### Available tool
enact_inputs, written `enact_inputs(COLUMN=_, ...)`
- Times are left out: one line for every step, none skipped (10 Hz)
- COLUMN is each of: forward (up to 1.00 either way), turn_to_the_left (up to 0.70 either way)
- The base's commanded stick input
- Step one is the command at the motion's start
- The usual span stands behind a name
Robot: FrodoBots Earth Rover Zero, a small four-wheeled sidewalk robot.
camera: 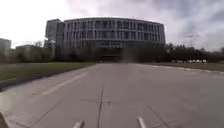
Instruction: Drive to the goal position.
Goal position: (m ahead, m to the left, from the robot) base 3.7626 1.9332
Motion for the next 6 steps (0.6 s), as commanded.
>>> enact_inputs(forward=1.0, turn_to_the_left=0.27)
enact_inputs(forward=1.0, turn_to_the_left=0.27)
enact_inputs(forward=1.0, turn_to_the_left=0.17)
enact_inputs(forward=1.0, turn_to_the_left=0.0)
enact_inputs(forward=1.0, turn_to_the_left=0.0)
enact_inputs(forward=1.0, turn_to_the_left=0.0)
